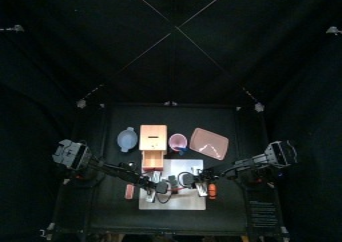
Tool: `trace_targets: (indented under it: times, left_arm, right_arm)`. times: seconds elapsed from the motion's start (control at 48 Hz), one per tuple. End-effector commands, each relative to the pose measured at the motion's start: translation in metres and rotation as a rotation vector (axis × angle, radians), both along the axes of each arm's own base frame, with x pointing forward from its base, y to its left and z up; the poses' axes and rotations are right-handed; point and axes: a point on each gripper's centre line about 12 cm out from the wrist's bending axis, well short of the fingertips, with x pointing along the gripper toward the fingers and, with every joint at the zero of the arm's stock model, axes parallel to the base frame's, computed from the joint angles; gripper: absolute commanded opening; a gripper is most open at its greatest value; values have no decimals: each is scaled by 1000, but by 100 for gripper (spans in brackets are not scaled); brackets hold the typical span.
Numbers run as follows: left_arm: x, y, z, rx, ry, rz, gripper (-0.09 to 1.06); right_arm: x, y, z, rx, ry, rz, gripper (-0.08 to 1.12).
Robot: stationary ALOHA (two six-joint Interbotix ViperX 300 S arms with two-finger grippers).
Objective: Place sushi on board then cut the sushi with the knife then place the pieces on the plate
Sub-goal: Cut the sushi into 4 pieces
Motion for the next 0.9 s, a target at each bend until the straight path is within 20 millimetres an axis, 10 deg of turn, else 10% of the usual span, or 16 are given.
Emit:
trace_targets:
  times: [0.021,0.896]
  left_arm:
    - [8,-8,18,-5,-69,-26,30]
    - [6,-1,23,14,-81,-28,30]
  right_arm:
    - [16,-7,17,-3,-78,-21,33]
    - [21,-9,26,-19,-73,-4,33]
